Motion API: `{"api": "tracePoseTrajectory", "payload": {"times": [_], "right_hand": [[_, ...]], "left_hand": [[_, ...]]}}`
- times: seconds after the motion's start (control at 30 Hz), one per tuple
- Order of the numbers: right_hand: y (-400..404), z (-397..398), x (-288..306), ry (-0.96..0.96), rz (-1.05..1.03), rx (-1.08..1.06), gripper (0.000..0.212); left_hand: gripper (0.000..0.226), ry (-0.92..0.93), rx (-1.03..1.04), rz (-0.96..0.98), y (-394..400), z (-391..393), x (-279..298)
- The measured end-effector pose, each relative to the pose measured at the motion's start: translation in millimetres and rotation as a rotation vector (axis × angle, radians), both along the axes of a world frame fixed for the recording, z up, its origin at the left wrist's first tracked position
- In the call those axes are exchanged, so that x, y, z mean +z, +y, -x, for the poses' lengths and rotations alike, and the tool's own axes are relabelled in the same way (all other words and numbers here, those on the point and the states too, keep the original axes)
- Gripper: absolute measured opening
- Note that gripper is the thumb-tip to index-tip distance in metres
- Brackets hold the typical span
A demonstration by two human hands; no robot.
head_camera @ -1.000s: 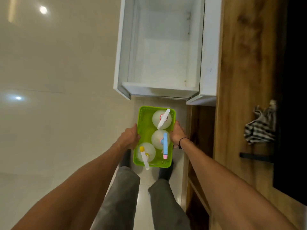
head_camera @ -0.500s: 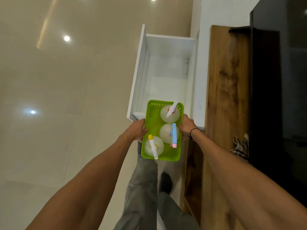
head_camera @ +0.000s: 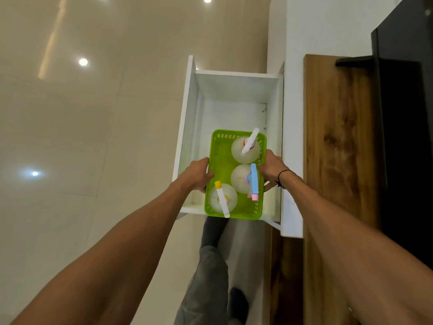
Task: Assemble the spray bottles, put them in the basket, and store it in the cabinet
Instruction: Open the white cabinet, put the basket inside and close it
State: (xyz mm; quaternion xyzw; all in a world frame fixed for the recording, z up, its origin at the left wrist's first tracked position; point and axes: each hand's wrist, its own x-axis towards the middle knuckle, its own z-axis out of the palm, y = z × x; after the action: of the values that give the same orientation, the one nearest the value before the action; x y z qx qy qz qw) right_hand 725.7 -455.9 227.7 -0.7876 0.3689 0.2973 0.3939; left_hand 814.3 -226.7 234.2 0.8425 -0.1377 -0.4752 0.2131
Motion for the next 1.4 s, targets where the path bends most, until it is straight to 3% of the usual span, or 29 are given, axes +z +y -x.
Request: {"api": "tracePoseTrajectory", "payload": {"times": [0.33, 0.63, 0.93, 1.13, 1.4], "right_hand": [[-42, -87, -85, 0.053, 0.036, -0.058, 0.035], [-49, -117, -159, 0.116, 0.066, -0.019, 0.039], [-49, -122, -185, 0.098, 0.039, -0.131, 0.033], [-47, -118, -178, 0.059, 0.043, -0.201, 0.033], [-34, -102, -124, 0.0, 0.221, -0.044, 0.033]], "left_hand": [[0.026, 0.005, -0.029, -0.074, -55, -87, -84], [0.032, -0.034, -0.011, -0.168, -69, -101, -161], [0.028, -0.11, -0.007, -0.215, -79, -110, -195], [0.044, -0.204, 0.084, -0.205, -71, -103, -179], [0.027, -0.466, -0.001, -0.001, -44, -94, -101]]}}
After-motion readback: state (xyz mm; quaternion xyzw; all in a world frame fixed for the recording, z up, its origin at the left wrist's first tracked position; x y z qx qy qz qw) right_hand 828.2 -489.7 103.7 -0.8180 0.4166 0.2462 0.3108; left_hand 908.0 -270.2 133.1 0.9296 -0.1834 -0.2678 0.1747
